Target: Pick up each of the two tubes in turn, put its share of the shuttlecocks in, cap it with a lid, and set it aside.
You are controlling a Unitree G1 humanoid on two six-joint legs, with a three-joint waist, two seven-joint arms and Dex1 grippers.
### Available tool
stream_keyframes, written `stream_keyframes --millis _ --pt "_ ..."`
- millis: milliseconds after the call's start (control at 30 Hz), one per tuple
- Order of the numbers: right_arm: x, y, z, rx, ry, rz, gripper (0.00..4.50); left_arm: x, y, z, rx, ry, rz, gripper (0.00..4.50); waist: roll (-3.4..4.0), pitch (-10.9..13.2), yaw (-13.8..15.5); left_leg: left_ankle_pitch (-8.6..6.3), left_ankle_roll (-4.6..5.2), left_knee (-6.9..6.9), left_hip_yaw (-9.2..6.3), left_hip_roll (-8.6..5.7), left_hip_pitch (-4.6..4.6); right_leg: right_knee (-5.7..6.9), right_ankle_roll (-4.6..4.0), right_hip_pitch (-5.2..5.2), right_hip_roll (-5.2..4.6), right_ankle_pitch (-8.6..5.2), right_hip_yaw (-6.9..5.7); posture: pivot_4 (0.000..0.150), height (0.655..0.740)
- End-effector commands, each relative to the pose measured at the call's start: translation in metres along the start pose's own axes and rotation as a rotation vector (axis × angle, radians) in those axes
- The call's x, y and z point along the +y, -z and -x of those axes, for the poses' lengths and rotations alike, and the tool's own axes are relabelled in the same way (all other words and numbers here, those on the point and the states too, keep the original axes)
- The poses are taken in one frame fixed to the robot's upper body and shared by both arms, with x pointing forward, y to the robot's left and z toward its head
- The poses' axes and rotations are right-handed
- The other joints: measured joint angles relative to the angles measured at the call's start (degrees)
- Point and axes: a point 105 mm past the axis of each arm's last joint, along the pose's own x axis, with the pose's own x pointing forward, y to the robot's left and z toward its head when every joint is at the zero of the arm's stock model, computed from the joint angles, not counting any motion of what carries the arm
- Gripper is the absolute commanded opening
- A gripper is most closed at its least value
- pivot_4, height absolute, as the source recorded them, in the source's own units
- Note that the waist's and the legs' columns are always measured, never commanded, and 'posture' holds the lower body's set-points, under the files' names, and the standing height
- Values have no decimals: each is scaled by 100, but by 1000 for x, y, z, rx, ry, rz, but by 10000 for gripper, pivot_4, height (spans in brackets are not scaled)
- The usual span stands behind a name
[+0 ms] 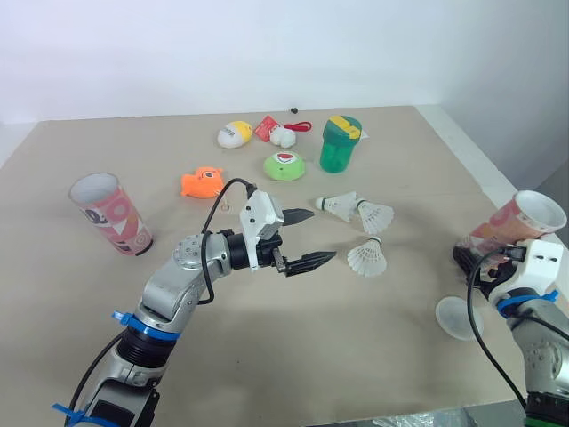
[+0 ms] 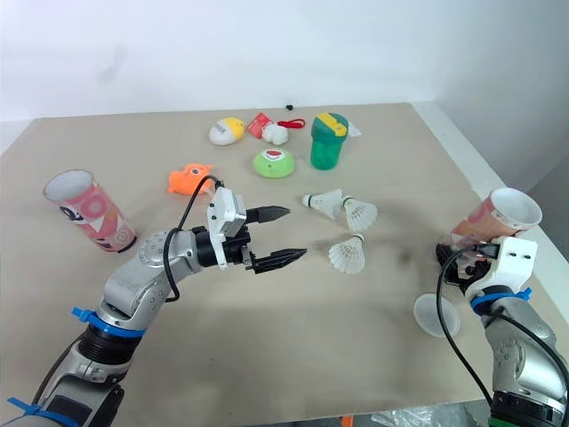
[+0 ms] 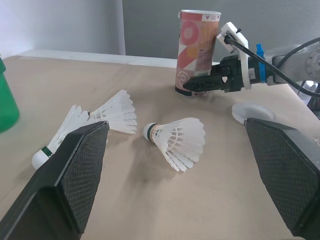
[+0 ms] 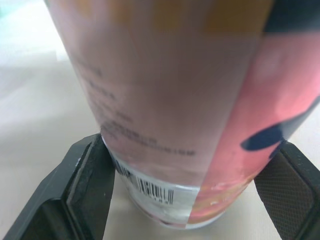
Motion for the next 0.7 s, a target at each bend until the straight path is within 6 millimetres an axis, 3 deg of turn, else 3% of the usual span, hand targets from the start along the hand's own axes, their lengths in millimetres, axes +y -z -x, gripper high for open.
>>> stream_keyframes --millis 33,500,700 --pt "-2 24 3 111 14 -6 42271 -2 -12 0 -33 8 -48 45000 0 0 0 0 0 5 -4 0 1 0 0 6 1 0 -1 1500 7400" --pt "-8 44 12 257 21 -7 42271 -3 -11 -2 -31 19 -46 45000 -18 -6 6 -1 1 15 -23 -13 21 -6 10 44 1 -5 1 1500 7400" --pt "-10 11 5 83 34 -19 42271 -2 -11 -2 -33 20 -49 45000 -23 -8 5 -1 1 15 -24 -15 20 -6 11 44 1 -5 1 1500 7400"
